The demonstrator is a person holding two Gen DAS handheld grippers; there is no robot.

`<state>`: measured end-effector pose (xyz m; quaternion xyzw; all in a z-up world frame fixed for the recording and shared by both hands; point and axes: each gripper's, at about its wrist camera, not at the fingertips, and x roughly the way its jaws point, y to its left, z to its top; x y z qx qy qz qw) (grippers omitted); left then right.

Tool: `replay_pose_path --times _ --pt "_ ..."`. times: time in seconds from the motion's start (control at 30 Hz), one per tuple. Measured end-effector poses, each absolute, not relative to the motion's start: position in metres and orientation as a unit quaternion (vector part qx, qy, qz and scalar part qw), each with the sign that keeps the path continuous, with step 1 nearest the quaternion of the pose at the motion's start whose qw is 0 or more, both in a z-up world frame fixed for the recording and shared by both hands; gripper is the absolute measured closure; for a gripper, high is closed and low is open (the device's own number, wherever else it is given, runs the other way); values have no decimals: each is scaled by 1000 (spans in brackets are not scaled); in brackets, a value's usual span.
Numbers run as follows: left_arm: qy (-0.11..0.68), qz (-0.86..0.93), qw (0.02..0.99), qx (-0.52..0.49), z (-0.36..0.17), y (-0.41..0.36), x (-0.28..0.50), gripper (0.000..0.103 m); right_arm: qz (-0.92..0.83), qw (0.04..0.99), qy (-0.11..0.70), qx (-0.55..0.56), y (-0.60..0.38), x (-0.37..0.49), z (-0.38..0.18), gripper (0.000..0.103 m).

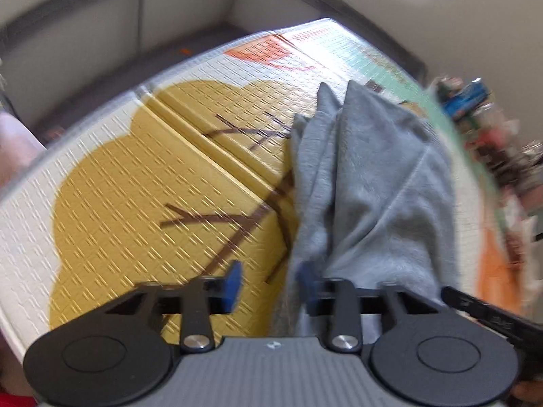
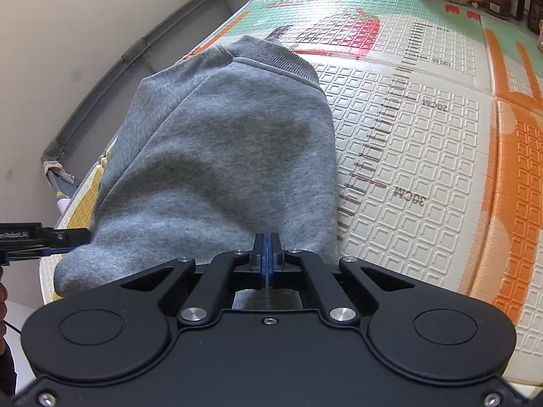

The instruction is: Fold clothes

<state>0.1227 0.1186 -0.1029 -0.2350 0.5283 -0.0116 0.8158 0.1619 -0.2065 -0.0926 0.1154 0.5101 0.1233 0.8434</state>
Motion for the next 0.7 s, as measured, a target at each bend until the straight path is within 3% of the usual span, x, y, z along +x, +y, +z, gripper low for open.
replay_pose_path --times 0.2,0.37,0.7 --pt "477 -20 840 -258 -66 124 112 75 125 860 479 121 -207 151 -62 99" --pt "443 -94 863 -223 -36 80 111 74 161 867 454 124 -193 141 -35 99" --pt "490 -146 839 -183 -64 13 106 76 209 845 475 127 -157 122 -44 99"
